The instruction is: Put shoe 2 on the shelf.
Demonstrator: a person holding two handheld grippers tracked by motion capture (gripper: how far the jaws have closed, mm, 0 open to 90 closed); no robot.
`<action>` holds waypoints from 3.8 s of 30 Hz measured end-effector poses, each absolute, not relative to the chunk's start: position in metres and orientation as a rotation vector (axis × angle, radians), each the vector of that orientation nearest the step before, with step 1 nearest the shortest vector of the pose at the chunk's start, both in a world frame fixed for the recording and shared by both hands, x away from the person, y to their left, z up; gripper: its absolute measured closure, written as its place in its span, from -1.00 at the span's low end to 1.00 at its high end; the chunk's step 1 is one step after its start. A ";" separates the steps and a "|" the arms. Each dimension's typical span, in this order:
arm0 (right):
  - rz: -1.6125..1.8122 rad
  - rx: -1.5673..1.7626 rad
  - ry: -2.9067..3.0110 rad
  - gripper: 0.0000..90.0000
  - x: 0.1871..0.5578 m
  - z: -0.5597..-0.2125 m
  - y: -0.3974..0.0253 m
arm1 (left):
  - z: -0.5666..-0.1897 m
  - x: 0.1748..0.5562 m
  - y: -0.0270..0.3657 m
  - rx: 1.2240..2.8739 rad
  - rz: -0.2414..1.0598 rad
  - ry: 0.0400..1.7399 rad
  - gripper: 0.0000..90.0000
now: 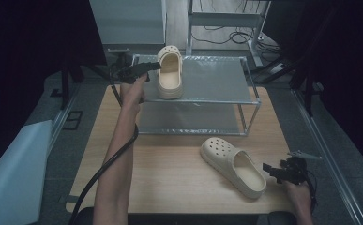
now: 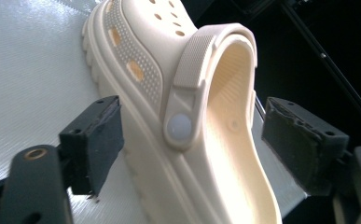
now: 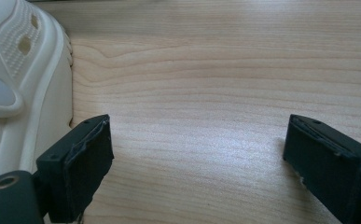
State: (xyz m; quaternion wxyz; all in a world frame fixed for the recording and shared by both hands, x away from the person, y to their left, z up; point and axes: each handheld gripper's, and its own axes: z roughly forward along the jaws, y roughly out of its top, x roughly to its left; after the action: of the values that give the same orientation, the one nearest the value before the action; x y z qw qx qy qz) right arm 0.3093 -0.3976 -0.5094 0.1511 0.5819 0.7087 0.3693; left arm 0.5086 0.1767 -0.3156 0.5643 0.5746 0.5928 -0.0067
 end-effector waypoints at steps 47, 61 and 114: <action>1.042 1.653 2.053 -0.82 0.309 -0.509 -0.393 | -0.372 0.367 0.202 1.521 0.065 1.167 -1.00; 1.044 1.649 2.058 -0.82 0.309 -0.509 -0.392 | -0.427 0.334 0.198 1.602 0.086 1.181 -0.99; 0.872 1.367 2.316 -0.85 0.303 -0.507 -0.333 | -0.512 0.302 0.167 2.043 0.399 1.210 -1.00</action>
State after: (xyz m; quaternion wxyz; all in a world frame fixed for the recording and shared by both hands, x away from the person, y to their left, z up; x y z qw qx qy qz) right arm 0.3030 -0.3329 -0.5067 0.1566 0.4774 0.8092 0.3046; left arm 0.3019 0.1673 -0.5120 0.3588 0.7922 0.4689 0.1545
